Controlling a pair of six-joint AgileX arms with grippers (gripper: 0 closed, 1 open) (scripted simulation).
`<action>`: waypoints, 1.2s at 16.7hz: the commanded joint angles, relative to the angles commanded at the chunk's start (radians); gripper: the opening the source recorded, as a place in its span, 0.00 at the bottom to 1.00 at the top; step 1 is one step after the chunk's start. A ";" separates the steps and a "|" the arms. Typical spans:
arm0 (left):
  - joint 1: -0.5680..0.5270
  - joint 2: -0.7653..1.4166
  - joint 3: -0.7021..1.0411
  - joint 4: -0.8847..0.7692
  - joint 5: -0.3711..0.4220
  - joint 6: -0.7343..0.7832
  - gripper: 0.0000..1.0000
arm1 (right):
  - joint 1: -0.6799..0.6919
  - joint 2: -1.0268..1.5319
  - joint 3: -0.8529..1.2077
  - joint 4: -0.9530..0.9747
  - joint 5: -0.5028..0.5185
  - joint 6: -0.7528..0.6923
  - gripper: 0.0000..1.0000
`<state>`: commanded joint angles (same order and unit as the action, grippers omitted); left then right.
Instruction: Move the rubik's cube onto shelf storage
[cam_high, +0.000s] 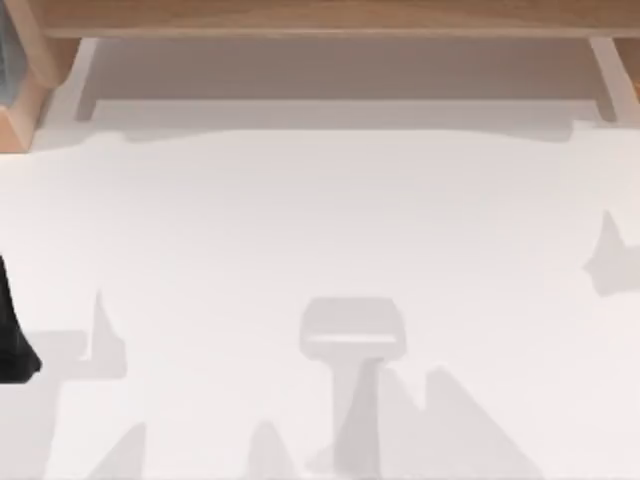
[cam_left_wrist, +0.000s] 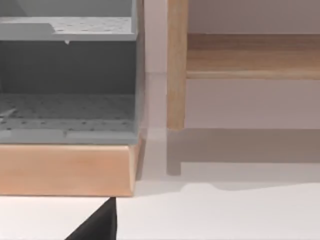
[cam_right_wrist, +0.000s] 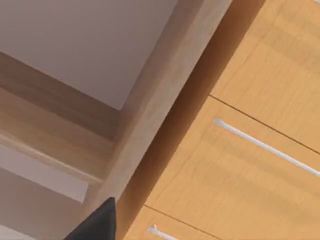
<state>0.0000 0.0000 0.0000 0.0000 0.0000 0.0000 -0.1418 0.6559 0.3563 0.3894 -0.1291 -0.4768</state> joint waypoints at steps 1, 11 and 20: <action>0.000 0.000 0.000 0.000 0.000 0.000 1.00 | -0.021 0.106 0.048 0.053 -0.020 -0.072 1.00; 0.000 0.000 0.000 0.000 0.000 0.000 1.00 | -0.228 1.185 0.523 0.577 -0.213 -0.780 1.00; 0.000 0.000 0.000 0.000 0.000 0.000 1.00 | -0.318 1.645 0.743 0.818 -0.294 -1.081 1.00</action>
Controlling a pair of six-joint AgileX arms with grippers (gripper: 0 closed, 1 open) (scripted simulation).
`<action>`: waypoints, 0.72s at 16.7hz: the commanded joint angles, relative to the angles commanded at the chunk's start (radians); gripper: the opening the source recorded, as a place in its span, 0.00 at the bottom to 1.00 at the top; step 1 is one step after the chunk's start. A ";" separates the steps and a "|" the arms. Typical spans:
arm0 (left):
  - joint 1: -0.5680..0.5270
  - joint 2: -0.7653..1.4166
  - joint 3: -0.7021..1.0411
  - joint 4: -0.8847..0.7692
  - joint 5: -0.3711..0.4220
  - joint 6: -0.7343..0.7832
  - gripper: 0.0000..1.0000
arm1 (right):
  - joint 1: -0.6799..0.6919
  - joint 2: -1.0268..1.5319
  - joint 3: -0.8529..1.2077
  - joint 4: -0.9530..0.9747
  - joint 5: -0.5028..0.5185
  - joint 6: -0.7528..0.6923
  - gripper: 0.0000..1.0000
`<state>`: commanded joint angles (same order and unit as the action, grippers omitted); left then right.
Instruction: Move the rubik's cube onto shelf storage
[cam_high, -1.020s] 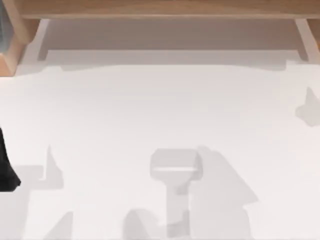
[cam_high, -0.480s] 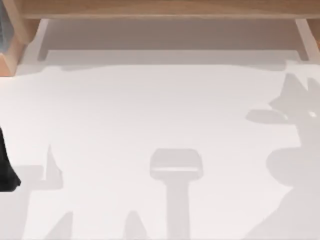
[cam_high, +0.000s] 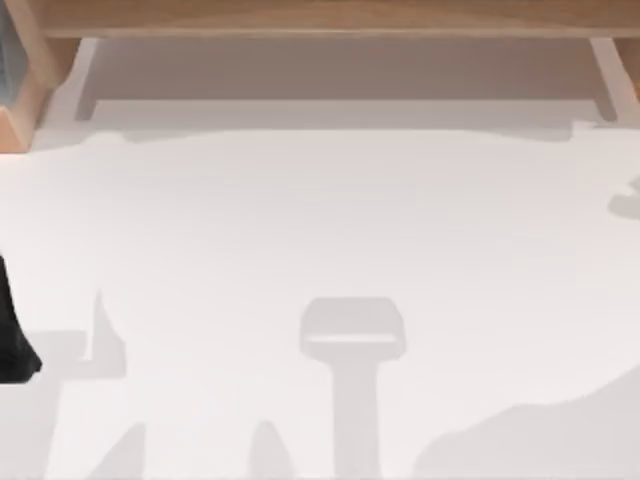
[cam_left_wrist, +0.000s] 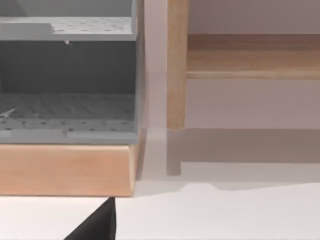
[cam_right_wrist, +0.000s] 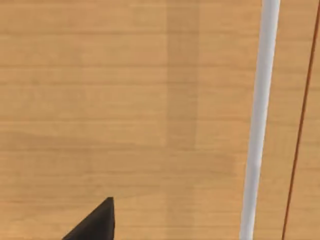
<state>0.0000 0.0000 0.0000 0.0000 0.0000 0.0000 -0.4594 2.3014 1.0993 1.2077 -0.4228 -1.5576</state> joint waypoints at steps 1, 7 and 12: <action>0.000 0.000 0.000 0.000 0.000 0.000 1.00 | 0.000 0.000 0.000 0.000 0.000 0.000 1.00; 0.000 0.000 0.000 0.000 0.000 0.000 1.00 | 0.006 0.004 0.011 -0.008 0.005 0.000 1.00; 0.000 0.000 0.000 0.000 0.000 0.000 1.00 | 0.022 0.048 0.105 -0.058 0.023 -0.001 1.00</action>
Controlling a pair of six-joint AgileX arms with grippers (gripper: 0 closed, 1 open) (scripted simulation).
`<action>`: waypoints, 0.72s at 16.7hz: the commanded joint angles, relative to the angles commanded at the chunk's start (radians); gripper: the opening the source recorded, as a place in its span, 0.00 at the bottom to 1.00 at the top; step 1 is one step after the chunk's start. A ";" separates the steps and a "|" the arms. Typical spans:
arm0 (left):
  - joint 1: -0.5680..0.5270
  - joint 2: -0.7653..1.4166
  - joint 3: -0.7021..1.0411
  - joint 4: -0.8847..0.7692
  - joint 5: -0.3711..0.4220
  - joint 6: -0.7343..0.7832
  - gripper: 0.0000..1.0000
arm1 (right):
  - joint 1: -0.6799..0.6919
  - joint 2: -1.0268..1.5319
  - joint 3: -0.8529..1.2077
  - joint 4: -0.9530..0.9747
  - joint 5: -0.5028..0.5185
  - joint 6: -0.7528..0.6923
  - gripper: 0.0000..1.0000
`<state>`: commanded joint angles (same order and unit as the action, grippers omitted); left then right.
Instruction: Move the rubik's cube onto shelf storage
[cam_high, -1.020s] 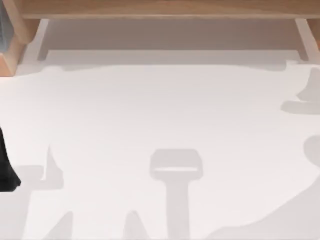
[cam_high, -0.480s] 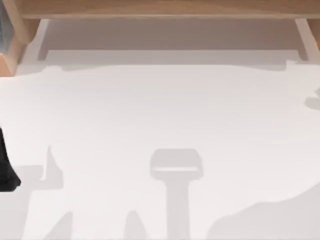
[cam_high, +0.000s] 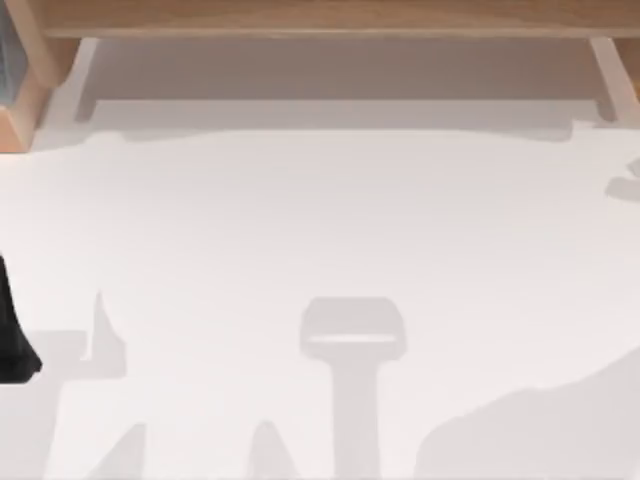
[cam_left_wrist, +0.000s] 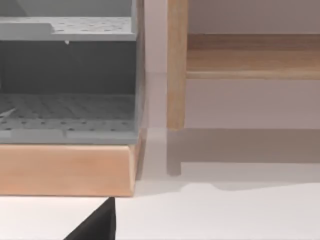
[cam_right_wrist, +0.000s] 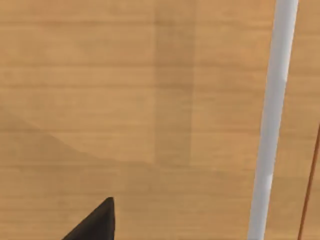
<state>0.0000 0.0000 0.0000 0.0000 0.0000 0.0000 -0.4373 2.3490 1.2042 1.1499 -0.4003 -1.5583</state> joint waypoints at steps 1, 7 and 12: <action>0.000 0.000 0.000 0.000 0.000 0.000 1.00 | 0.002 0.004 0.009 -0.005 0.002 0.000 1.00; 0.000 0.000 0.000 0.000 0.000 0.000 1.00 | 0.002 0.004 0.010 -0.006 0.002 0.000 0.77; 0.000 0.000 0.000 0.000 0.000 0.000 1.00 | 0.002 0.004 0.010 -0.006 0.002 0.000 0.40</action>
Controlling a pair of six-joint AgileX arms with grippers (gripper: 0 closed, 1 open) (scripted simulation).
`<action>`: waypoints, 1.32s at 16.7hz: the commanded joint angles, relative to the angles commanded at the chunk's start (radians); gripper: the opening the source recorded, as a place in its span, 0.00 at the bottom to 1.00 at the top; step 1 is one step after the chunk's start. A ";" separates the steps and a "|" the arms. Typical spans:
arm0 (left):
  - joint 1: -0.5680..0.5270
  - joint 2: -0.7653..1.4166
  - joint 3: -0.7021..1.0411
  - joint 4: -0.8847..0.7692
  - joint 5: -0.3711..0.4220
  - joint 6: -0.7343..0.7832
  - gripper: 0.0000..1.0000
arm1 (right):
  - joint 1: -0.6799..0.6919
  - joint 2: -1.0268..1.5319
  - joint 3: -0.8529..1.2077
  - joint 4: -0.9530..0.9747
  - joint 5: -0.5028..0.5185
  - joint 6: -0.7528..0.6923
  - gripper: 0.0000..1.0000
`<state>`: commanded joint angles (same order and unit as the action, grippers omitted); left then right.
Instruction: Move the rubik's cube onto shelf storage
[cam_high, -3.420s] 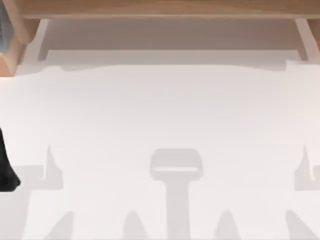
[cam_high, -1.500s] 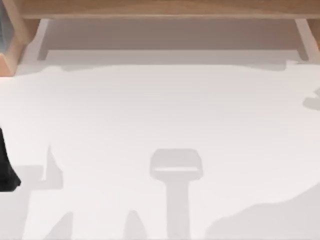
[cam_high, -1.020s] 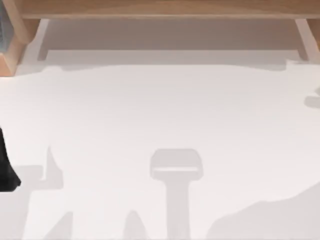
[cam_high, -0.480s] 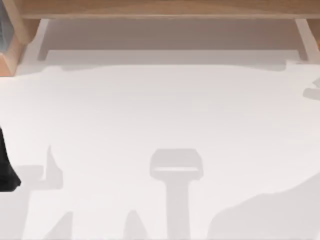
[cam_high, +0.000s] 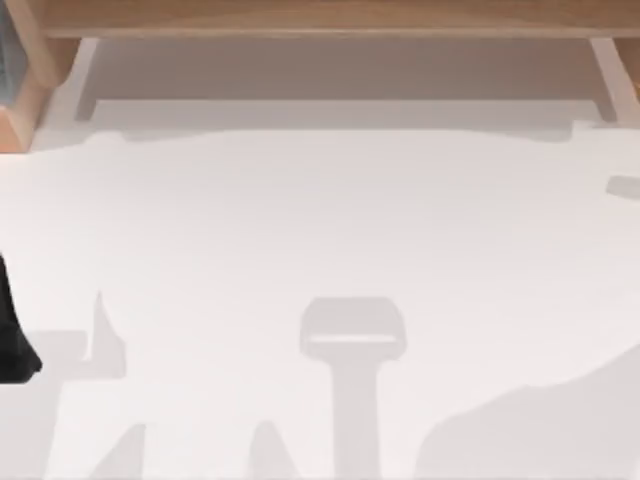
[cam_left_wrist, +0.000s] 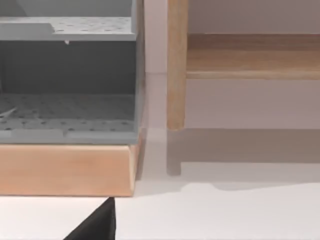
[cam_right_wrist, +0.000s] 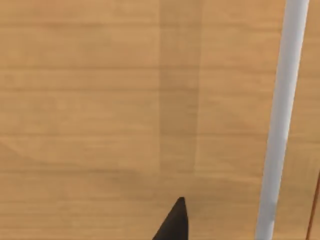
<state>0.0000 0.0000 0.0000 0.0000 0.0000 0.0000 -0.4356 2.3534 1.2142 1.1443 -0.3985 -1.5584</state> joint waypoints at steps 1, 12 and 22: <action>0.000 0.000 0.000 0.000 0.000 0.000 1.00 | 0.000 0.000 0.000 0.000 0.000 0.000 0.32; 0.000 0.000 0.000 0.000 0.000 0.000 1.00 | 0.000 0.000 0.000 0.000 0.000 0.000 0.00; 0.000 0.000 0.000 0.000 0.000 0.000 1.00 | -0.057 -0.101 -0.234 0.123 -0.054 0.005 0.00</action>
<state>0.0000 0.0000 0.0000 0.0000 0.0000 0.0000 -0.4921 2.2522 0.9799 1.2668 -0.4523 -1.5533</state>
